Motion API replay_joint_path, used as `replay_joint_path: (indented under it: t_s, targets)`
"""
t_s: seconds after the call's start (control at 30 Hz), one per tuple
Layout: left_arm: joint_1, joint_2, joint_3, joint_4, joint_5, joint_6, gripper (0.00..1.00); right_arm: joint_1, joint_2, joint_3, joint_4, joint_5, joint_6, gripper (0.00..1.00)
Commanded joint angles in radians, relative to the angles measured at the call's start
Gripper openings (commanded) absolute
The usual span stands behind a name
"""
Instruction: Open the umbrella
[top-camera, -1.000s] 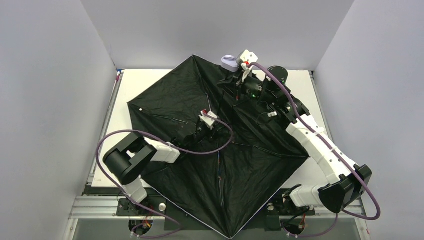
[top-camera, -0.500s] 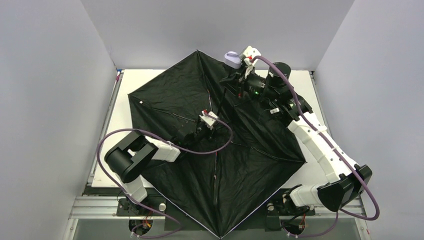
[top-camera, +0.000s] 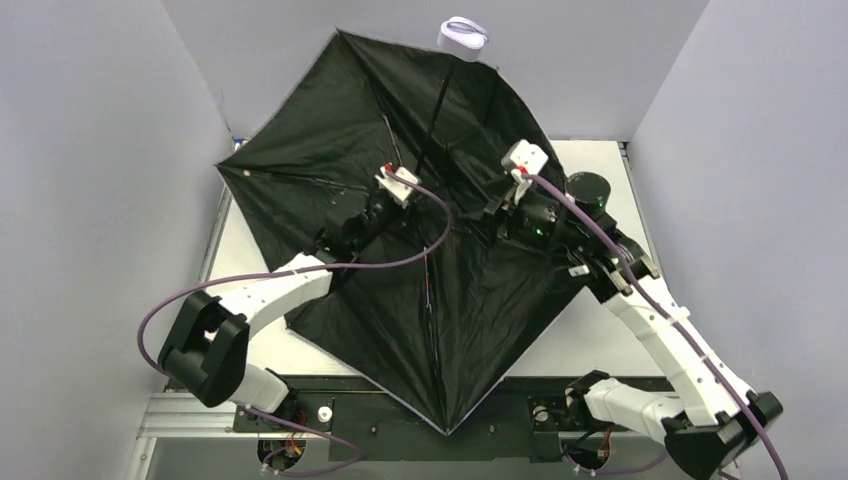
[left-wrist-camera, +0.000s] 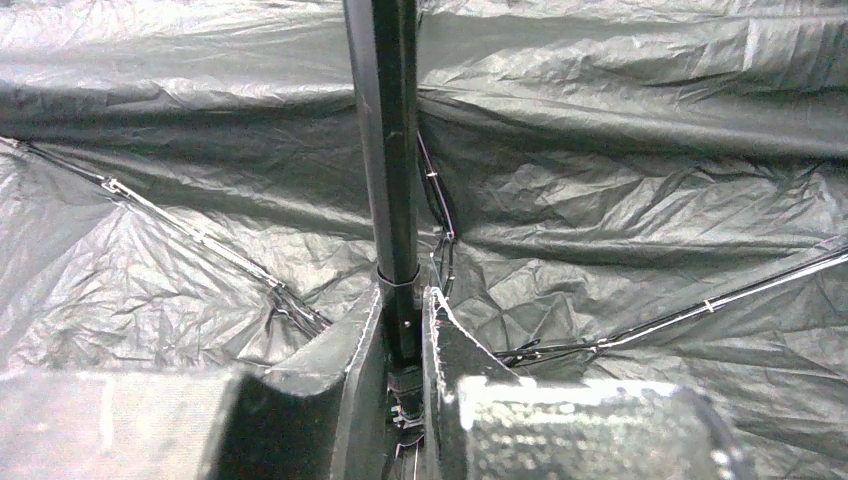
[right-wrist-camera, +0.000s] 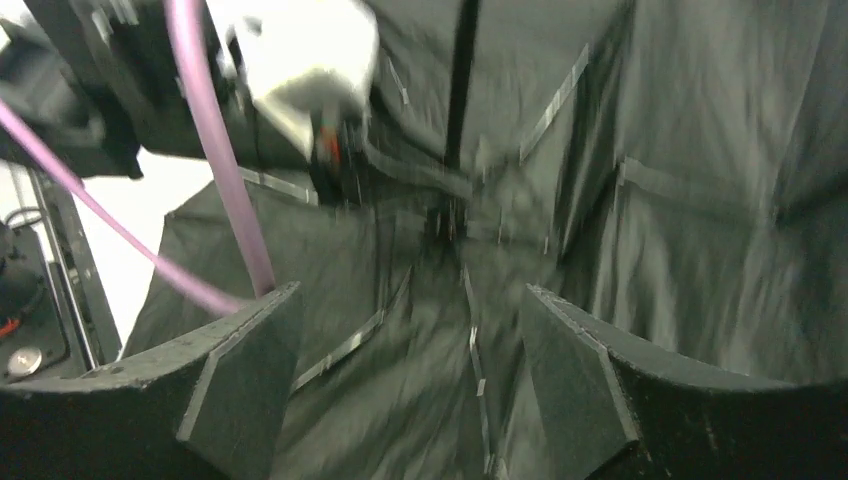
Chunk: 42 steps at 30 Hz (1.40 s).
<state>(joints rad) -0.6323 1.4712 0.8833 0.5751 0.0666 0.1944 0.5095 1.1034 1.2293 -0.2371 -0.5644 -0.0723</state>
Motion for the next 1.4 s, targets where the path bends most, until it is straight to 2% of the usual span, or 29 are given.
replay_joint_path:
  t_s: [0.0, 0.1, 0.23, 0.33, 0.47, 0.7, 0.87, 1.03, 1.23, 1.37]
  targets:
    - [0.065, -0.103, 0.123, 0.043, 0.052, 0.168, 0.00, -0.030, -0.116, -0.084, -0.093, 0.116, -0.018, 0.74]
    - [0.104, -0.137, 0.163, 0.031, 0.090, 0.291, 0.00, -0.095, -0.170, -0.100, -0.136, 0.163, 0.014, 0.74]
    - [0.134, -0.176, 0.194, 0.019, 0.164, 0.490, 0.00, -0.225, -0.149, -0.034, -0.206, 0.107, 0.067, 0.72]
    - [0.163, -0.195, 0.215, 0.003, 0.224, 0.619, 0.00, -0.305, -0.080, 0.089, -0.251, 0.046, 0.110, 0.71]
    - [0.205, -0.207, 0.245, -0.025, 0.268, 0.761, 0.00, -0.338, 0.012, 0.264, -0.351, -0.074, 0.161, 0.73]
    - [0.235, -0.210, 0.290, -0.129, 0.347, 1.125, 0.00, -0.338, 0.076, 0.453, -0.529, -0.270, 0.167, 0.79]
    - [0.256, -0.189, 0.344, -0.201, 0.382, 1.334, 0.00, -0.323, 0.097, 0.520, -0.549, -0.350, 0.185, 0.81]
    - [0.255, -0.156, 0.405, -0.214, 0.383, 1.442, 0.00, -0.220, 0.114, 0.540, -0.633, -0.326, 0.144, 0.81]
    - [0.251, -0.108, 0.453, -0.187, 0.368, 1.533, 0.00, -0.075, 0.173, 0.592, -0.780, -0.252, 0.020, 0.81]
    - [0.245, -0.086, 0.459, -0.127, 0.351, 1.576, 0.00, -0.049, 0.214, 0.602, -0.835, -0.245, 0.005, 0.81]
